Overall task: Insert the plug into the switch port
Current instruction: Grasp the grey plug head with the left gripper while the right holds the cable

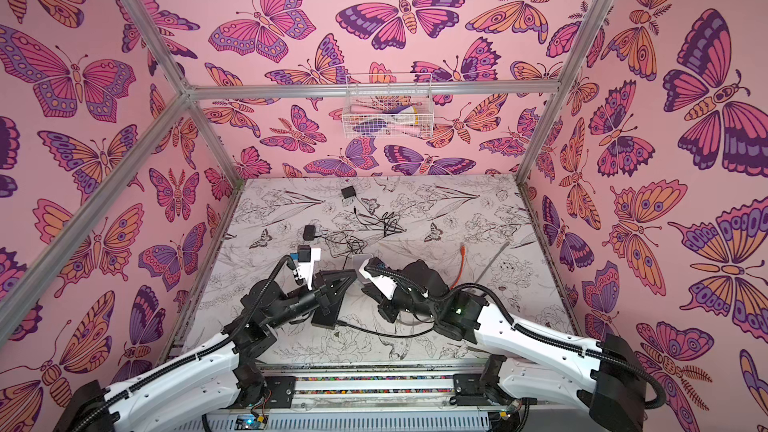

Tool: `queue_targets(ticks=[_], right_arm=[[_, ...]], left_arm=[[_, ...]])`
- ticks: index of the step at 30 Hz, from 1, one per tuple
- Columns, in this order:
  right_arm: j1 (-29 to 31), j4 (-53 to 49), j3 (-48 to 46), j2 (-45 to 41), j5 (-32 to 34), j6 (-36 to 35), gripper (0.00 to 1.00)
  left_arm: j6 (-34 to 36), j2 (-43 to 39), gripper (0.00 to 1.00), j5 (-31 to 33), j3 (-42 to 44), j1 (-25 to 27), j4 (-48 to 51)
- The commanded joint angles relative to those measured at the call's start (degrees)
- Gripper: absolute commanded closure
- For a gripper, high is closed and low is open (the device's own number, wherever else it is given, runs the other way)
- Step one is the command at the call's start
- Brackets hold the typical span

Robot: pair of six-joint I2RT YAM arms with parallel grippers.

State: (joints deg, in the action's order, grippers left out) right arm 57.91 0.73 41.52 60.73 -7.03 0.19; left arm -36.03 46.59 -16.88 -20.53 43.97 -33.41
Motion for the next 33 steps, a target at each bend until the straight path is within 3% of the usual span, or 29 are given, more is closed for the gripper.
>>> queue_targets(ticks=[1, 9, 13, 16, 21, 27, 33], right_arm=[[0.4, 1.0, 0.4, -0.3, 0.8, 0.5, 1.00], [0.5, 0.9, 0.6, -0.1, 0.6, 0.7, 0.99], [0.5, -0.9, 1.2, -1.2, 0.0, -0.5, 0.72], [0.5, -5.4, 2.3, -3.0, -0.3, -2.2, 0.64], [0.1, -11.7, 4.3, -7.9, -4.8, -2.9, 0.60], [-0.9, -18.1, 8.6, -9.9, -14.4, -3.1, 0.59], [-1.0, -22.8, 11.7, -10.0, -19.1, -4.0, 0.57]], left_arm=[[0.9, -2.0, 1.00, 0.5, 0.5, 0.4, -3.0], [0.7, -1.4, 1.00, -1.3, -0.1, 0.5, -3.0], [0.9, -1.8, 1.00, -2.7, 0.6, 0.5, -4.8], [1.5, -2.9, 1.00, -3.9, 1.1, 0.4, -7.1], [5.0, -5.1, 1.00, -8.6, 5.5, 0.5, -12.9], [7.5, -5.8, 1.00, -15.9, 5.1, 0.4, -15.7], [7.3, -4.9, 1.00, -19.7, 4.7, 0.4, -19.2]])
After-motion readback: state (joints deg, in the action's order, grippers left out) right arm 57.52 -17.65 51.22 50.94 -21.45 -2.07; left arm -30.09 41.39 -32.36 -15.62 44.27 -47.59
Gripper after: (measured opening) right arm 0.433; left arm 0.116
